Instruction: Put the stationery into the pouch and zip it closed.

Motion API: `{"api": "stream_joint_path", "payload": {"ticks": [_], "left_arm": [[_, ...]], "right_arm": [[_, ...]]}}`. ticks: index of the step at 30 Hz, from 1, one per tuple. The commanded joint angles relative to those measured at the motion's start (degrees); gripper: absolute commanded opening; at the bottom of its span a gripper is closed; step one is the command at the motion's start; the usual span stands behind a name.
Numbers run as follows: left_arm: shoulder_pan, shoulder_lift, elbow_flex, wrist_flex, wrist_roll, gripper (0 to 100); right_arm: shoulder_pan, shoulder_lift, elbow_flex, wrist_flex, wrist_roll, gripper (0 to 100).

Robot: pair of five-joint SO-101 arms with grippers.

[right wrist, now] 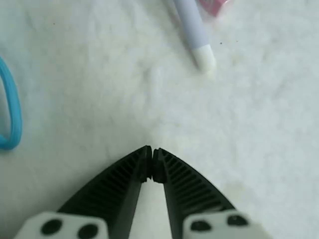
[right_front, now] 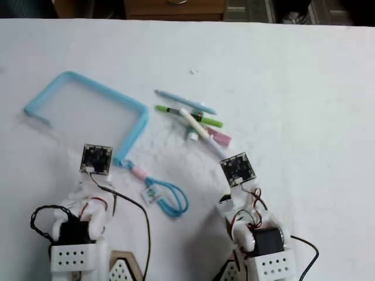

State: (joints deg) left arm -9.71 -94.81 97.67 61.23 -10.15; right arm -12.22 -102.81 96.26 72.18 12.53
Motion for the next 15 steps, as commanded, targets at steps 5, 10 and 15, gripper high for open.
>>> {"api": "stream_joint_path", "payload": {"ticks": [5, 10, 15], "left_arm": [[0.48, -0.48, -0.26, 0.35, -0.09, 2], [0.13, -0.40, -0.26, -1.49, -0.09, 2], [0.04, -0.40, -2.02, -3.52, -0.18, 2]], "right_arm": [[0.40, -0.13, 0.62, 0.57, 0.35, 1.9], [0.40, -0.13, 0.62, 0.57, 0.35, 1.9], [0.40, -0.13, 0.62, 0.57, 0.35, 1.9]]}}
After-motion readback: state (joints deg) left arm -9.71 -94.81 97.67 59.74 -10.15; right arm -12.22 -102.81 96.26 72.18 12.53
